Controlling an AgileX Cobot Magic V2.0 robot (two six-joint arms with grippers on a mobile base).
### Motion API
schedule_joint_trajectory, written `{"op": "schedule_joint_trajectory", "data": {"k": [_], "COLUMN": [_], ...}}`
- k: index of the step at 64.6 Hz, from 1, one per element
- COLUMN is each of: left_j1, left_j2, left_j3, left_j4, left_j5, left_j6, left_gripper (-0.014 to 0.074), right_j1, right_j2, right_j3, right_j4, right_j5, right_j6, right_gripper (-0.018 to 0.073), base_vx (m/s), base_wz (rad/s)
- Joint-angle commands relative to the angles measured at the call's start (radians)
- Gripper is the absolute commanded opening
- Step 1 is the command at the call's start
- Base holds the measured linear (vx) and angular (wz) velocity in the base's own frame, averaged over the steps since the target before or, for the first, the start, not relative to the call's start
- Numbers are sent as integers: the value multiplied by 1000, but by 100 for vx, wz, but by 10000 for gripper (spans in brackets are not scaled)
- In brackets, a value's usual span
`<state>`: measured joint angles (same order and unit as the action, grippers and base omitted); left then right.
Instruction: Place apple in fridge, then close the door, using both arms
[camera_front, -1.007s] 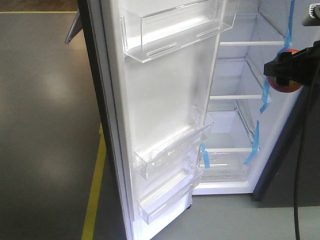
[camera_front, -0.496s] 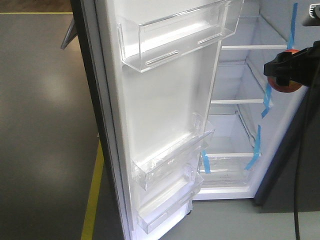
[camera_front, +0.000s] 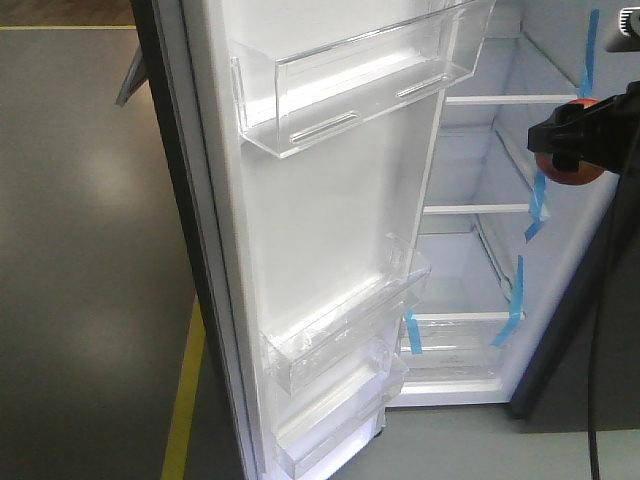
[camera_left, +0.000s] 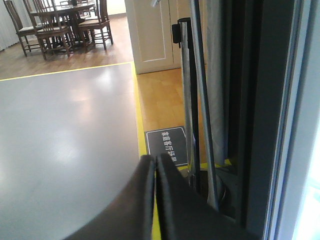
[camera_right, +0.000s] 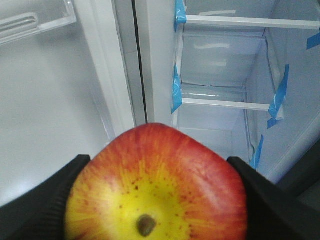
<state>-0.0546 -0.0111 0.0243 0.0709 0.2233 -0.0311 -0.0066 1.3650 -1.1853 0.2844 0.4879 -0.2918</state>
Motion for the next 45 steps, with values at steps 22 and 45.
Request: {"op": "schedule_joint_trajectory", "data": {"k": [22, 45], "left_j1": [-3, -3], "left_j2": [-15, -15], "left_j3": [29, 29], "left_j4": [0, 0], "left_j5": [-79, -79], "left_j6": [-1, -1], "left_gripper": [-6, -6], "right_j1": [-2, -2], "right_j2": [-32, -32], "right_j3": [-33, -33], "right_j4": [5, 5], "right_j5": [-73, -73], "right_j6": [-10, -10], "right_gripper": [117, 117], "base_vx": [3, 3], "base_wz": [0, -1]}}
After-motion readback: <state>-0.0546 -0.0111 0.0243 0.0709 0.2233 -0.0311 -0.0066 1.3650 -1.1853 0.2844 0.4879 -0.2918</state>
